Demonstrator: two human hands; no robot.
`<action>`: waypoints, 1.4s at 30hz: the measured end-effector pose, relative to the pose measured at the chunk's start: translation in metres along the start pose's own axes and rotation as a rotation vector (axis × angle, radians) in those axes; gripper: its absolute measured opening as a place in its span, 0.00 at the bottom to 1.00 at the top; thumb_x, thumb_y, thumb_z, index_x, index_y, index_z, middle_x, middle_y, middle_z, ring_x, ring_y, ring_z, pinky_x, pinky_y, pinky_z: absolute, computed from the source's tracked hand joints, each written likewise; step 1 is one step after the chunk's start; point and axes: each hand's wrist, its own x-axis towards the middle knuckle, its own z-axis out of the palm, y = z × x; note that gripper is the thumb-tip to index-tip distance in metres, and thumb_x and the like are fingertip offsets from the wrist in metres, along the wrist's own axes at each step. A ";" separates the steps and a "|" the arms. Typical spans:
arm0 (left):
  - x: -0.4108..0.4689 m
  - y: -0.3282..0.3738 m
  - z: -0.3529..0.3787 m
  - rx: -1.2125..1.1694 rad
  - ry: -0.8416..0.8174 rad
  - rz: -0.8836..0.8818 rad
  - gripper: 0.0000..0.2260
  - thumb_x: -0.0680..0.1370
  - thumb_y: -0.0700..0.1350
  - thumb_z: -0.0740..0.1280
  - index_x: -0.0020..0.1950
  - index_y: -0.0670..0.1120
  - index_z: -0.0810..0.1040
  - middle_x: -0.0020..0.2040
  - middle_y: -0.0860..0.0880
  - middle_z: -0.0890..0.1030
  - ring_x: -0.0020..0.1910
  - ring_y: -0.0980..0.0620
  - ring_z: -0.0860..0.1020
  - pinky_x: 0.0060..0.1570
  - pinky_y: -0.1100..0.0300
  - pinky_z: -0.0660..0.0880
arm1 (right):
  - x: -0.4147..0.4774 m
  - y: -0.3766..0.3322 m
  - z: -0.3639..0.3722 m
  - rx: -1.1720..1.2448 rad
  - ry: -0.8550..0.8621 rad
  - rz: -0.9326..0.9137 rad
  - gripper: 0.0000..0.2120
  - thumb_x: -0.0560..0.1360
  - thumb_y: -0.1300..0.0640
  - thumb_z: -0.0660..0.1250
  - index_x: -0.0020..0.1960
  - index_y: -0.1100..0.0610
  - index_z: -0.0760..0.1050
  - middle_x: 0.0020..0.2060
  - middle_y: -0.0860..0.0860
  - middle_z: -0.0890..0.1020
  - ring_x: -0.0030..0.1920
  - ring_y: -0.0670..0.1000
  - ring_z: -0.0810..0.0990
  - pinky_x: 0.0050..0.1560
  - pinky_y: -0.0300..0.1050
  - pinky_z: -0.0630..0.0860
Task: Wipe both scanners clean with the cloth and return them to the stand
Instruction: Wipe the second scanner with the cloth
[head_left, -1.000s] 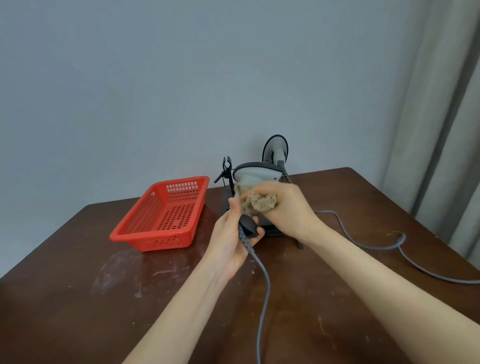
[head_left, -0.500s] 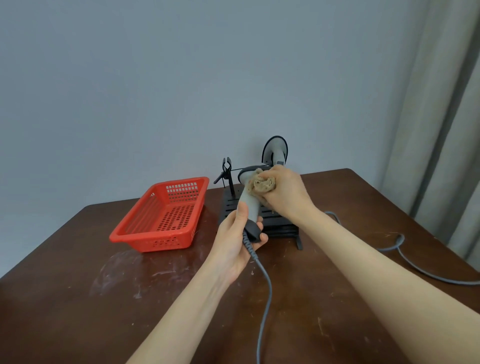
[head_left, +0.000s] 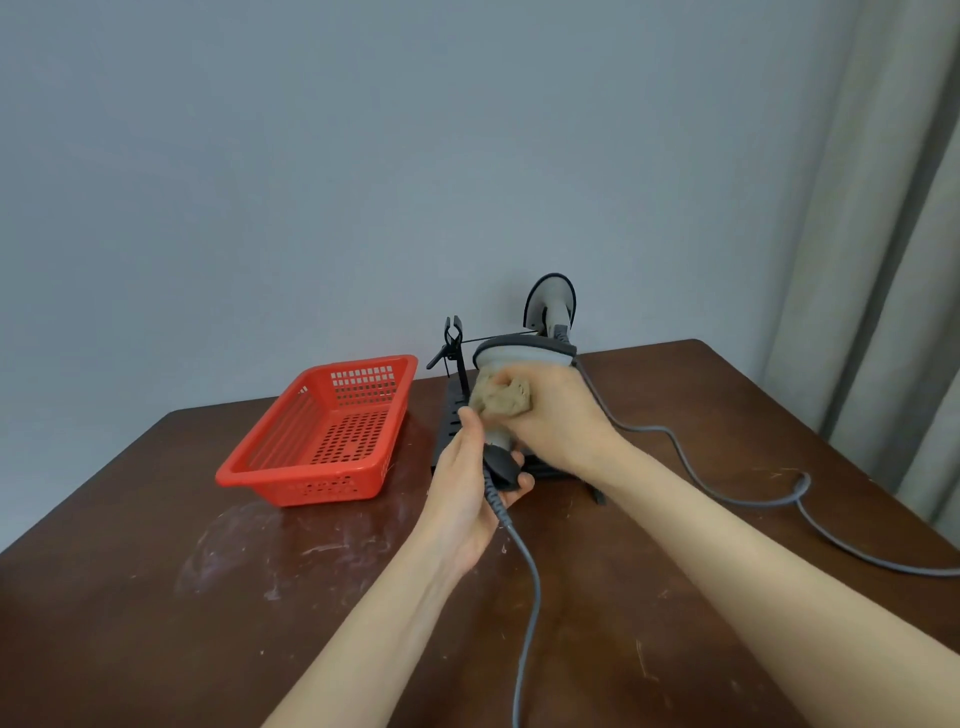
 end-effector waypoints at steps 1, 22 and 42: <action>0.000 0.001 0.000 -0.006 0.016 -0.002 0.22 0.77 0.59 0.57 0.53 0.42 0.77 0.38 0.44 0.76 0.33 0.52 0.74 0.26 0.61 0.73 | -0.005 -0.004 0.000 0.013 -0.067 -0.023 0.02 0.72 0.57 0.69 0.45 0.54 0.80 0.39 0.47 0.82 0.40 0.48 0.78 0.39 0.42 0.71; 0.002 0.020 -0.008 -0.116 0.050 0.000 0.28 0.77 0.62 0.57 0.60 0.38 0.73 0.34 0.44 0.76 0.26 0.54 0.73 0.22 0.63 0.72 | -0.019 0.041 -0.005 -0.303 -0.354 -0.044 0.12 0.71 0.61 0.68 0.51 0.48 0.76 0.49 0.49 0.75 0.52 0.53 0.76 0.52 0.48 0.74; -0.007 0.016 -0.015 0.030 0.001 0.084 0.21 0.68 0.51 0.69 0.54 0.39 0.75 0.41 0.45 0.78 0.31 0.54 0.78 0.30 0.60 0.78 | -0.038 0.045 -0.006 -0.335 -0.037 0.269 0.05 0.70 0.58 0.65 0.43 0.49 0.75 0.39 0.50 0.79 0.43 0.57 0.77 0.38 0.43 0.70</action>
